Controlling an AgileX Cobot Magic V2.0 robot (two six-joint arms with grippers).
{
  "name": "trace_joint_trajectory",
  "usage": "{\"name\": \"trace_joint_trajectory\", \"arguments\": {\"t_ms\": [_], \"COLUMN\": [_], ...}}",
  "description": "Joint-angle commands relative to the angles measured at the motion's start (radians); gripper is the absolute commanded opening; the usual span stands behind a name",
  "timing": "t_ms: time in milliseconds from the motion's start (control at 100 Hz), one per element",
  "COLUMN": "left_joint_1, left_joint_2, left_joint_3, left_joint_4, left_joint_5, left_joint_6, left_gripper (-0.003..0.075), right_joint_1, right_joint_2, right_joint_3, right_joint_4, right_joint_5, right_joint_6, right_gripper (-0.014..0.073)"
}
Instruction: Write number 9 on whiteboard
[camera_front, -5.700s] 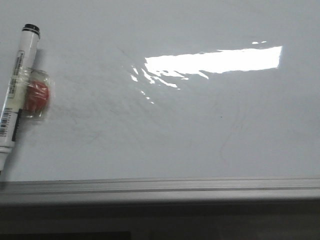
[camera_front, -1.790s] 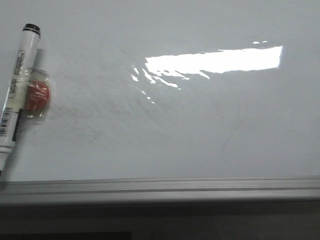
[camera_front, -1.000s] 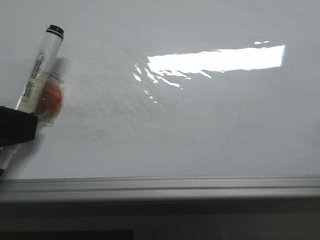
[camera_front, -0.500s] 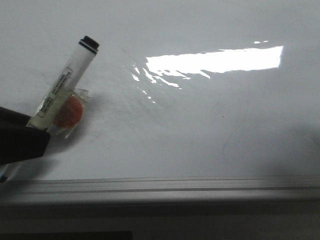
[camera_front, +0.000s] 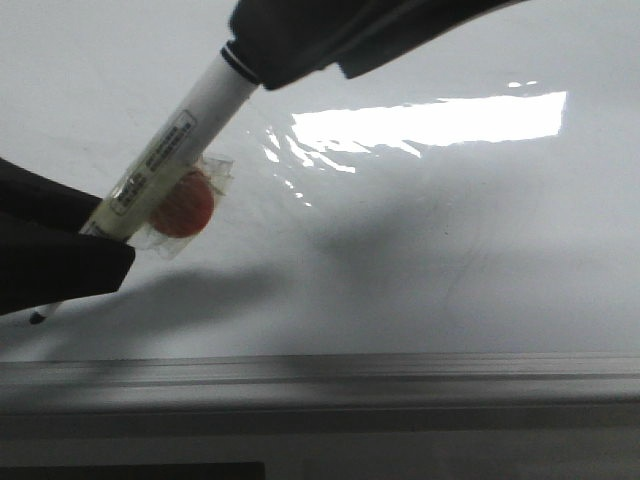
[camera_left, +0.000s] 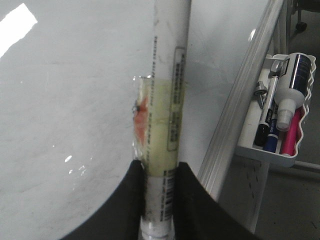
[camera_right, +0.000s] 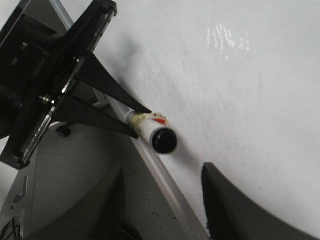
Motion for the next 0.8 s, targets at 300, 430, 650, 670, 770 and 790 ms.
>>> {"name": "trace_joint_trajectory", "arguments": {"t_ms": [300, 430, 650, 670, 770, 790], "left_joint_1": [-0.007, -0.007, -0.007, -0.007, -0.007, -0.007], "left_joint_2": [-0.004, -0.004, -0.004, -0.004, -0.004, -0.004], "left_joint_3": [-0.033, -0.033, -0.033, -0.033, -0.033, -0.033], "left_joint_4": [0.004, 0.004, -0.004, -0.004, -0.013, -0.013], "left_joint_5": [-0.113, -0.113, -0.11, -0.11, -0.11, -0.11], "left_joint_6": [-0.001, -0.001, -0.001, -0.001, -0.001, -0.001], "left_gripper": [-0.002, -0.002, 0.0021, 0.0043, 0.0174, 0.02], "right_joint_1": [0.013, 0.013, 0.013, 0.013, 0.013, 0.013], "right_joint_2": [0.143, 0.165, 0.165, 0.165, 0.165, 0.165], "right_joint_3": [-0.141, -0.143, -0.143, -0.143, -0.143, -0.143], "right_joint_4": [0.052, 0.082, 0.082, 0.082, 0.08, 0.08], "right_joint_5": [-0.043, -0.039, -0.032, -0.032, -0.022, -0.022], "right_joint_6": [-0.008, -0.008, -0.008, -0.008, -0.008, -0.008], "right_gripper": [0.0281, 0.0187, -0.0069, -0.0069, -0.0069, -0.0069]}}
